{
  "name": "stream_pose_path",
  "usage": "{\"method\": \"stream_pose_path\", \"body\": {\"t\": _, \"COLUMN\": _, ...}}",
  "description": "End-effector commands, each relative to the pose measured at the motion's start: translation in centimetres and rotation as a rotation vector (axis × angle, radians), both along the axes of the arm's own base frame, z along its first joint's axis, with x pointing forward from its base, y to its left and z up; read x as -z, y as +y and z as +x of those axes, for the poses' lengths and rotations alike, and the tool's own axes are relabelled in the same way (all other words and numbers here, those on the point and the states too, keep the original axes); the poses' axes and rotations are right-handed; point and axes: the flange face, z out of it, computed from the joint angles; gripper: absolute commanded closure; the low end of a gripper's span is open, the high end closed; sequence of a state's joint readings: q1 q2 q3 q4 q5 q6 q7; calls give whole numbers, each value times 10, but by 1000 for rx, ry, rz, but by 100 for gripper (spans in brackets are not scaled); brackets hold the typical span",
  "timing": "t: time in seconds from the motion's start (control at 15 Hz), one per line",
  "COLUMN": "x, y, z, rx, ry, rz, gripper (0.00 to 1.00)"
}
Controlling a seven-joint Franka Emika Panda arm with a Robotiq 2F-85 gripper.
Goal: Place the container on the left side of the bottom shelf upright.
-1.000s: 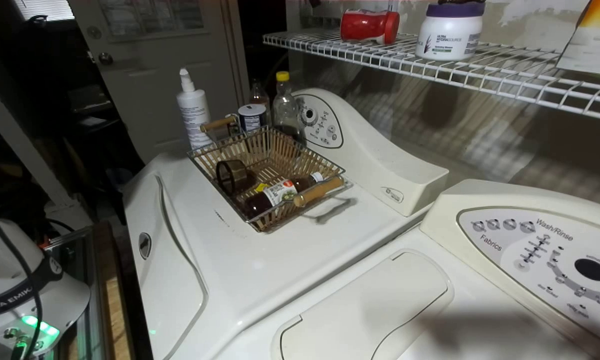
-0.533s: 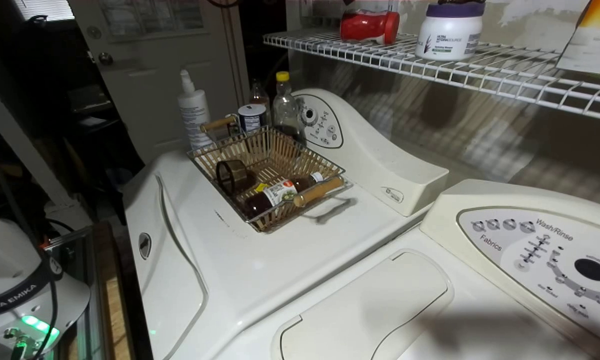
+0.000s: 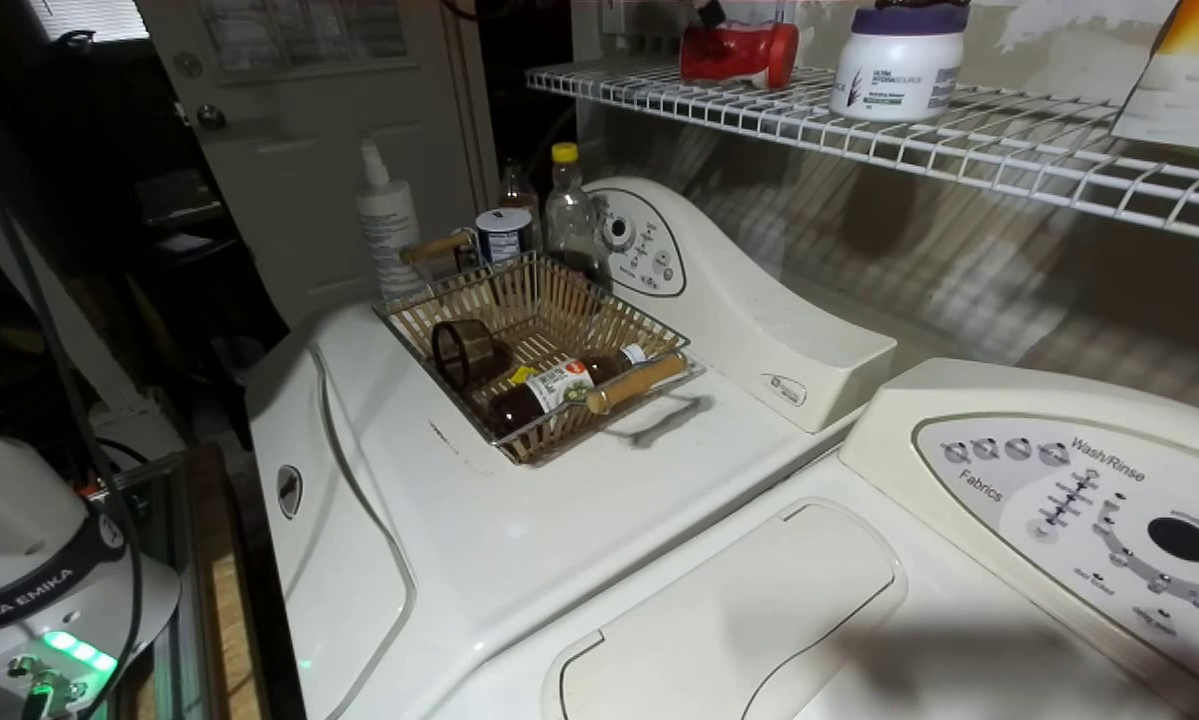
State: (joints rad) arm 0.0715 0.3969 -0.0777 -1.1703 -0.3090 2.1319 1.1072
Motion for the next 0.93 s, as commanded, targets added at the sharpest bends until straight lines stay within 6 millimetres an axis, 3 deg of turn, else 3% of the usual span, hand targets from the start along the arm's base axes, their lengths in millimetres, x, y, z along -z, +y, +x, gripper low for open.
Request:
{"method": "stream_pose_path", "body": {"t": 0.0, "x": 6, "y": -2, "z": 17, "rx": 51, "ry": 0, "rz": 34, "gripper": 0}}
{"method": "stream_pose_path", "body": {"t": 0.67, "x": 34, "y": -13, "z": 42, "rx": 112, "ry": 6, "rz": 60, "gripper": 0}}
{"method": "stream_pose_path", "body": {"t": 0.87, "x": 37, "y": -15, "z": 45, "rx": 122, "ry": 8, "rz": 62, "gripper": 12}}
